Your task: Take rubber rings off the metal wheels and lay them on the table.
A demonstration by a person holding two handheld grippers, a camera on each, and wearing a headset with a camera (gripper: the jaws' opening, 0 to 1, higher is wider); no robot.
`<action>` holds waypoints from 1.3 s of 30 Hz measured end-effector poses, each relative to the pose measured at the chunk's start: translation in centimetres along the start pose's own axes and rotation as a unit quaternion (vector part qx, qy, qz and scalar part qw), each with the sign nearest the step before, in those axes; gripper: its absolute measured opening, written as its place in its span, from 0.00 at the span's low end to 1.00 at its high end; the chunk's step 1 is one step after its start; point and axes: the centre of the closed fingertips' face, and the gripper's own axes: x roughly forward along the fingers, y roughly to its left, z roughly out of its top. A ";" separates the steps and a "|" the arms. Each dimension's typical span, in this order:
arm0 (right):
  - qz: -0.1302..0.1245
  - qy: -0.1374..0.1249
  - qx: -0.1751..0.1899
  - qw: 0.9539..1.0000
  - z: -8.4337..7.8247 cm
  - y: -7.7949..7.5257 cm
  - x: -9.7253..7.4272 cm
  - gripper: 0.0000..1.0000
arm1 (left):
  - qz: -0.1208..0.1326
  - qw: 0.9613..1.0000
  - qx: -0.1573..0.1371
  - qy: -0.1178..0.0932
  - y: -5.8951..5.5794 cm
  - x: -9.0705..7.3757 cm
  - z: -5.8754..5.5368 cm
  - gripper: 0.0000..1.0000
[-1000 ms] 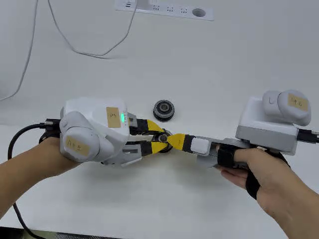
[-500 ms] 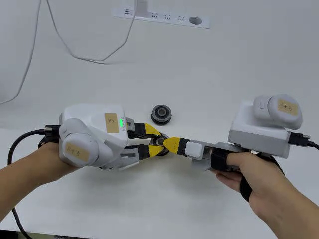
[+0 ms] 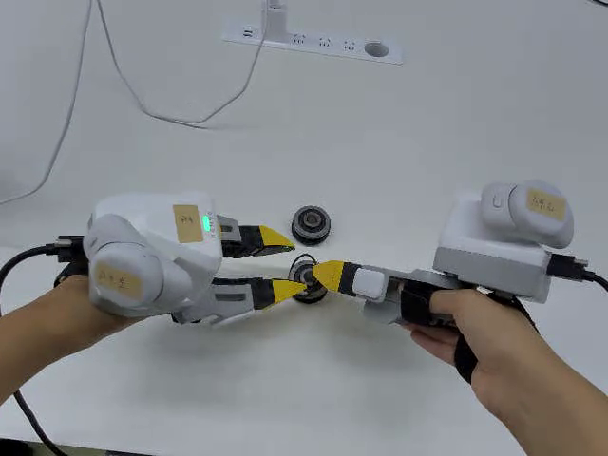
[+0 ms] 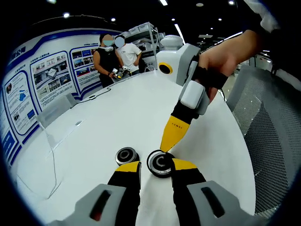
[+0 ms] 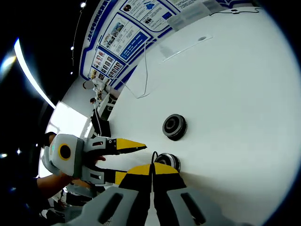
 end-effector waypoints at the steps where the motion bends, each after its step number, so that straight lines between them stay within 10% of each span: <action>1: 0.002 -0.001 0.001 1.000 0.0 0.1 0.0 0.01 | 0.009 1.000 -0.003 -0.003 0.3 -0.3 0.1 0.28; 10: 0.028 -0.037 0.033 0.998 2.4 1.0 -1.4 0.02 | 0.036 0.998 -0.035 -0.035 1.4 -1.1 1.8 0.36; 24: -0.057 -0.078 0.085 0.992 3.6 -7.2 -4.4 0.02 | 0.035 0.997 -0.044 -0.044 1.2 -1.2 2.3 0.47; 39: -0.129 -0.070 0.051 0.988 2.5 -9.7 -4.9 0.07 | 0.029 0.998 -0.039 -0.039 1.0 -1.2 2.0 0.42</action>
